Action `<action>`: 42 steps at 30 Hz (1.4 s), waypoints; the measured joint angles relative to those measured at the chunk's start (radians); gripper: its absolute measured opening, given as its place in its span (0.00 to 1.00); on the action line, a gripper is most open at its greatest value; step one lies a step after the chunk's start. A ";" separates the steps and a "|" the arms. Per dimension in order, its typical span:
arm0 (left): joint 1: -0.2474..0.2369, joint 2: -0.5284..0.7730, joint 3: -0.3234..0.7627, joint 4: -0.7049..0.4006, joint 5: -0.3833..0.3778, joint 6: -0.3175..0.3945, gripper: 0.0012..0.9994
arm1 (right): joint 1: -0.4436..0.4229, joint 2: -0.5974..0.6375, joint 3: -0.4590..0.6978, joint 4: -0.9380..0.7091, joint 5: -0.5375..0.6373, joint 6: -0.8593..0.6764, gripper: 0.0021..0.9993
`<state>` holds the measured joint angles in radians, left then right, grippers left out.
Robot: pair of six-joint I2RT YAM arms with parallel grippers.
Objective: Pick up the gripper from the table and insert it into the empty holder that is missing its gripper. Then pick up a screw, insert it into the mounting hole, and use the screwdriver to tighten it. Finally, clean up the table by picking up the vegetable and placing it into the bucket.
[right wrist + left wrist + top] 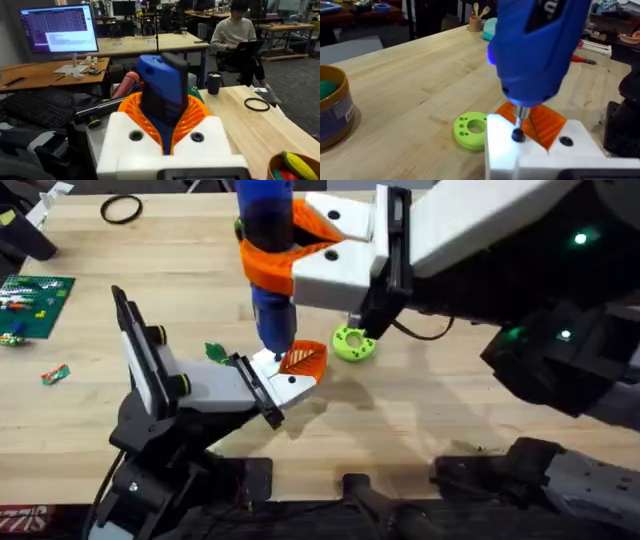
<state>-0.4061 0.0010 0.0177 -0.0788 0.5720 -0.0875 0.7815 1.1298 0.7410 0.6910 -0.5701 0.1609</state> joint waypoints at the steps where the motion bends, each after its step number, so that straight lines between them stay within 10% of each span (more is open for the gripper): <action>1: 0.000 0.000 0.000 0.000 0.000 0.000 0.01 | 0.000 0.000 0.000 0.000 0.000 0.000 0.04; 42: 0.000 0.000 0.000 0.000 0.000 0.000 0.01 | 0.001 0.027 0.000 0.034 0.000 0.015 0.04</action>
<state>-0.4061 0.0010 0.0177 -0.0788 0.5719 -0.0875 0.7826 1.1570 0.7410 0.7246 -0.5701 0.1758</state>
